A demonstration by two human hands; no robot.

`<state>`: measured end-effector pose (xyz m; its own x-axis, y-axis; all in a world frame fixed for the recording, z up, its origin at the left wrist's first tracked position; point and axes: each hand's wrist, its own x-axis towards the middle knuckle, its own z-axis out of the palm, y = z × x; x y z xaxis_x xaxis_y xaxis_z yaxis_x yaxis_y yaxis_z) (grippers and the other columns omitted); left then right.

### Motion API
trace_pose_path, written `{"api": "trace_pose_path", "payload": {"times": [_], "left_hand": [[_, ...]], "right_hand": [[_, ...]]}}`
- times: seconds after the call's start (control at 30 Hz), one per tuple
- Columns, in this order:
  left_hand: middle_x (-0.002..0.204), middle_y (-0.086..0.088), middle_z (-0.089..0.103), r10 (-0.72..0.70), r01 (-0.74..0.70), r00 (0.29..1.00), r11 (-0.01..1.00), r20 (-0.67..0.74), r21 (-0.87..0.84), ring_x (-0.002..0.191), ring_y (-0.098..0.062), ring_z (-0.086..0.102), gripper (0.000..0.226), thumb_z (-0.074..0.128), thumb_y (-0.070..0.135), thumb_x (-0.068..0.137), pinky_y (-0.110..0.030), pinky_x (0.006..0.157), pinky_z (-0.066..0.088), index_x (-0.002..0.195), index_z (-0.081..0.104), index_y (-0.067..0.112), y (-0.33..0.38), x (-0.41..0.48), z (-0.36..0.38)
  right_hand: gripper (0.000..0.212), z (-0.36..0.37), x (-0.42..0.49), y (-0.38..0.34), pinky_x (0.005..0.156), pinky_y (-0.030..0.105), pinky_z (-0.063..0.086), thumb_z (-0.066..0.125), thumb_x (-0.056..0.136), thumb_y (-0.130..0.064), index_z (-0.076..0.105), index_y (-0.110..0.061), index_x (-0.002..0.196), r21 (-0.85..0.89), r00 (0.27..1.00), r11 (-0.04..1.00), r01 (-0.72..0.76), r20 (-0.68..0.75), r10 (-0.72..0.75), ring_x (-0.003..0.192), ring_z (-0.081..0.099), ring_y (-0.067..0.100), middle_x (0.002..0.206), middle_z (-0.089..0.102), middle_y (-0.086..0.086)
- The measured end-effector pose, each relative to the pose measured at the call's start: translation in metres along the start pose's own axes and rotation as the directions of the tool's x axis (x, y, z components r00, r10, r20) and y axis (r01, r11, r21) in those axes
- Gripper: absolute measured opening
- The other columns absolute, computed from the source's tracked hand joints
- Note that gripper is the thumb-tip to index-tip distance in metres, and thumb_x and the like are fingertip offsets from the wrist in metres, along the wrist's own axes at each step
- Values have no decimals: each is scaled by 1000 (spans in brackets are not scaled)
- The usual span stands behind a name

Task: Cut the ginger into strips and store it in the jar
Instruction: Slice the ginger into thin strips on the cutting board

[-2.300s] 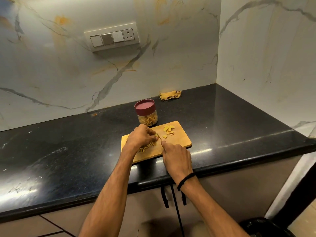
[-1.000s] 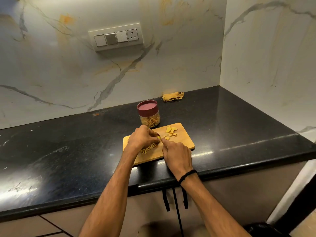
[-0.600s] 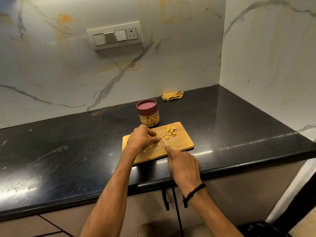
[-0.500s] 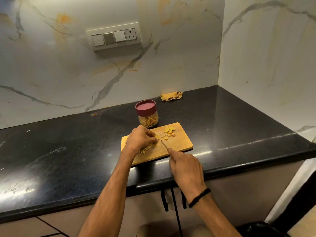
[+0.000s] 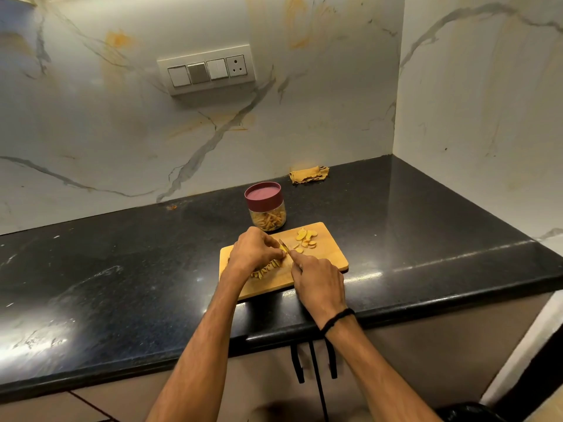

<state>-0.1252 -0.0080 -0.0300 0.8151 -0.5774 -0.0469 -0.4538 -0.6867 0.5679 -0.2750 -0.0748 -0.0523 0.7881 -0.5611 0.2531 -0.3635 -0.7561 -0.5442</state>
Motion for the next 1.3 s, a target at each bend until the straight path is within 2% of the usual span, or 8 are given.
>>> {"api": "trace_pose_path", "payload": {"times": [0.33,0.47,0.6,0.87,1.0,1.13,1.2,1.3], "left_hand": [[104,6,73,6,-6,1000,1000,15,1,86,-7,66,20,79,23,85,-28,79,58,104,78,18,-1,2,-1],[105,6,74,6,-5,1000,1000,9,-4,84,-5,65,20,80,24,84,-26,76,56,104,78,19,-1,2,0],[105,6,74,8,-8,1000,1000,14,-6,82,-4,65,21,80,23,85,-21,70,53,105,78,18,-1,2,0],[104,5,74,-1,1,1000,1000,11,-7,84,-6,66,22,80,25,84,-30,81,58,105,78,19,-1,2,0],[105,5,74,-5,5,1000,1000,9,1,84,-5,64,22,79,25,85,-34,86,59,106,77,18,0,0,1],[106,4,72,-10,10,1000,1000,15,-4,83,-6,63,23,78,23,86,-33,86,58,108,76,16,2,0,0],[110,2,72,-11,11,1000,1000,19,1,83,-6,63,24,78,23,86,-33,86,58,109,76,16,2,0,-1],[115,0,70,-9,9,1000,1000,29,2,86,-8,63,26,77,24,87,-30,83,57,111,74,17,0,2,-2]], "right_hand": [[37,4,3,2,64,23,37,39,104,-34,48,-33,139,-16,999,999,32,-26,-33,87,61,14,101,68,-2],[36,5,4,3,62,23,37,38,104,-35,49,-33,138,-19,999,999,33,-26,-34,77,52,11,96,66,-2],[35,6,4,3,64,24,37,38,104,-35,50,-33,137,-32,999,999,43,-26,-44,84,58,14,98,66,-1],[35,4,7,1,64,26,36,37,105,-30,50,-34,137,-88,999,995,52,9,-51,89,60,17,100,66,-1],[37,-1,0,-1,61,27,35,37,105,-27,46,-33,140,-150,999,988,42,14,-41,82,58,16,97,64,0],[40,-12,-24,4,63,27,35,39,105,-26,38,-32,144,-180,999,983,37,46,-29,83,58,16,96,61,0],[40,-18,-37,8,64,26,35,38,105,-27,36,-33,144,-180,999,983,34,43,-26,77,51,14,91,55,-2],[41,-25,-46,15,71,24,42,39,105,-30,35,-34,146,-113,998,993,15,64,-8,82,54,12,100,61,-3]]}}
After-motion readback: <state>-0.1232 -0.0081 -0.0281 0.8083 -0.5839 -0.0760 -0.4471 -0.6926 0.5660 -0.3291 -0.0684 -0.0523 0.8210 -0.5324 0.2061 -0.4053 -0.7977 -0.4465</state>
